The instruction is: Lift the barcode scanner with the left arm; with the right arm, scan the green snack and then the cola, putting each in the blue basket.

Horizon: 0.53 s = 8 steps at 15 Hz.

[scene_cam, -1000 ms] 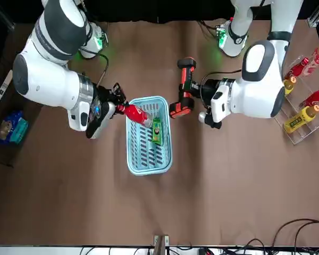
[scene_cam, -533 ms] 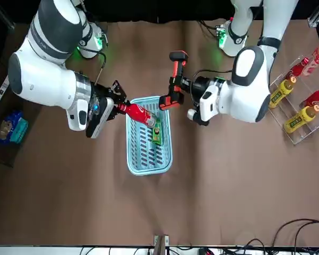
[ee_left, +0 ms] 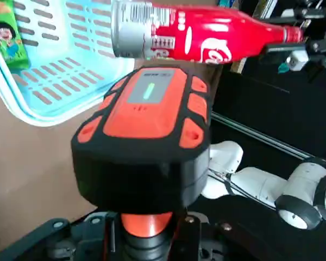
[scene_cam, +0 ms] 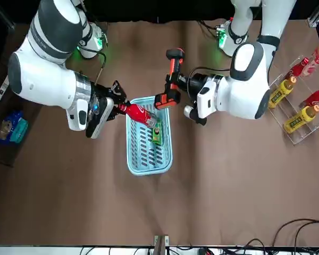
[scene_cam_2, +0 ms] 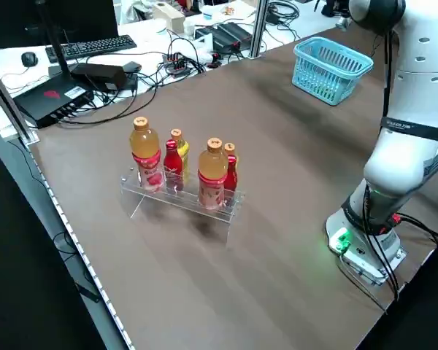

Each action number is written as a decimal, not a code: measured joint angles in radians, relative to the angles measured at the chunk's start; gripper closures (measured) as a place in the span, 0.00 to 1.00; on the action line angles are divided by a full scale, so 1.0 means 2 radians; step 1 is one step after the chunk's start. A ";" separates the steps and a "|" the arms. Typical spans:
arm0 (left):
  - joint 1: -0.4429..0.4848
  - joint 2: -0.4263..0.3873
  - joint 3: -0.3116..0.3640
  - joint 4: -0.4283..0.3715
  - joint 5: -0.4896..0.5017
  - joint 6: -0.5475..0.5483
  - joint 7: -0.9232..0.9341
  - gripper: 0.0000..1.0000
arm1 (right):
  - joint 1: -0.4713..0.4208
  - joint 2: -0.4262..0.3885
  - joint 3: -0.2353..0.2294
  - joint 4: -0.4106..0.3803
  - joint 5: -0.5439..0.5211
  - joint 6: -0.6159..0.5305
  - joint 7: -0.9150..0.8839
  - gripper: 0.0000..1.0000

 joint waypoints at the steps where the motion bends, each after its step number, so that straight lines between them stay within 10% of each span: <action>1: -0.001 0.002 0.000 0.000 0.004 0.008 0.003 0.63 | 0.000 0.000 0.000 0.000 0.000 0.000 0.000 0.67; 8: -0.023 0.034 0.000 0.018 0.021 0.062 0.016 0.63 | 0.001 0.000 0.001 0.000 0.000 0.000 0.000 0.67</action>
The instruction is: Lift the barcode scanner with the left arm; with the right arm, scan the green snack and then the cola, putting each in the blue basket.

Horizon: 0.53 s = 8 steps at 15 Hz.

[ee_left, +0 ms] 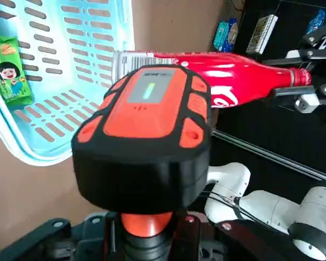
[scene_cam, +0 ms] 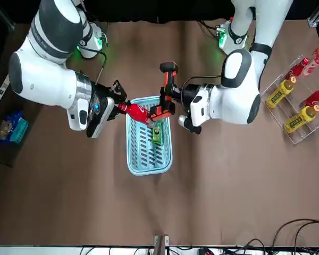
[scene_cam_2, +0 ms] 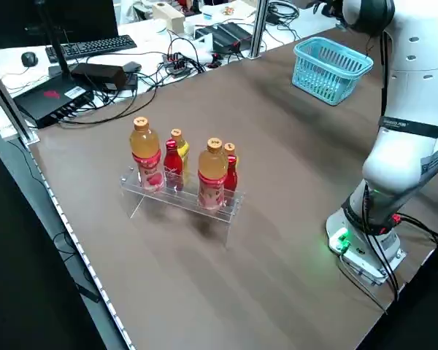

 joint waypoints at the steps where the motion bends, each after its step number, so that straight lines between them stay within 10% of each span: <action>1: 0.000 0.001 0.000 0.002 0.000 0.000 0.004 0.63 | 0.000 0.000 0.000 0.000 0.000 0.000 0.000 0.67; 8: -0.035 0.003 0.039 0.006 0.016 0.038 0.011 0.63 | 0.000 0.000 0.000 0.000 0.000 0.000 0.000 0.67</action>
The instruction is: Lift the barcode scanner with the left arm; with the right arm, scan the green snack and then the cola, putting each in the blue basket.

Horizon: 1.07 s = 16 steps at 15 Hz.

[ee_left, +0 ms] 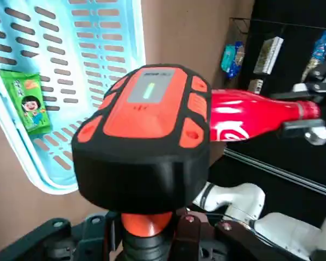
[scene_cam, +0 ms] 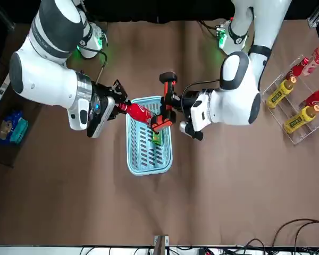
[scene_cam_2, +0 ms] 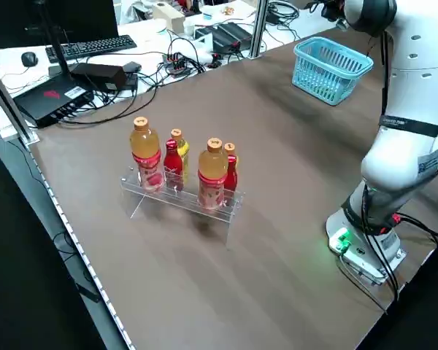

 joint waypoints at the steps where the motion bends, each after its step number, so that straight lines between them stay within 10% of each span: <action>1: -0.014 0.000 0.013 0.000 0.000 0.002 0.000 0.63 | -0.001 0.000 -0.001 0.000 0.000 0.000 0.000 0.67; 12: -0.028 -0.004 0.042 0.009 0.010 0.005 -0.008 0.63 | 0.000 0.053 -0.002 -0.007 -0.046 -0.001 0.071 0.67; 16: -0.008 -0.025 0.056 0.013 0.159 -0.012 -0.092 0.63 | 0.027 0.071 0.000 -0.007 -0.072 -0.001 0.159 0.67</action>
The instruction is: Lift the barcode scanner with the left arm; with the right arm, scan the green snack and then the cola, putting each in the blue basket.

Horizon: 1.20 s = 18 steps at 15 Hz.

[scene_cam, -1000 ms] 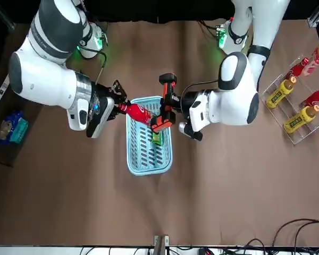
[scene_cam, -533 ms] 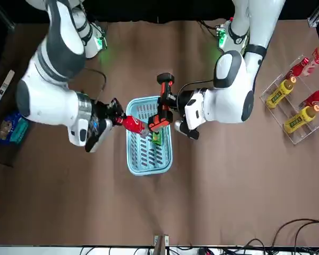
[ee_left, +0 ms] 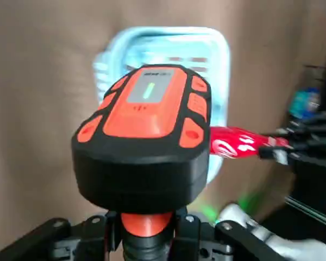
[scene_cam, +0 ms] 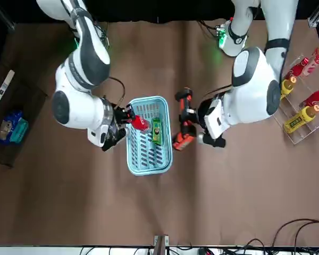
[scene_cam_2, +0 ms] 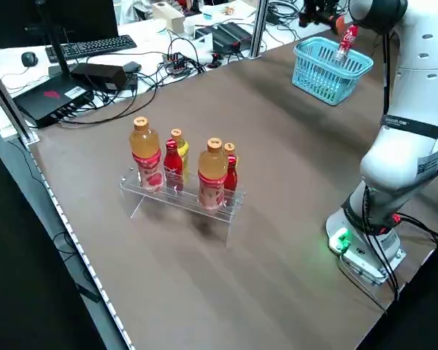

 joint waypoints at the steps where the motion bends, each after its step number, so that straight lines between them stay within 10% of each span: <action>1: 0.004 0.000 0.000 0.000 0.033 -0.011 -0.019 0.63 | 0.007 0.004 0.000 0.000 -0.008 0.000 0.021 0.67; 8: 0.050 0.023 0.013 -0.025 0.191 -0.044 -0.076 0.63 | 0.046 0.048 0.001 0.000 -0.064 0.031 0.100 0.67; 18: 0.048 0.158 0.015 -0.038 0.357 -0.001 -0.051 0.63 | 0.093 0.080 0.002 0.000 -0.128 0.051 0.125 0.67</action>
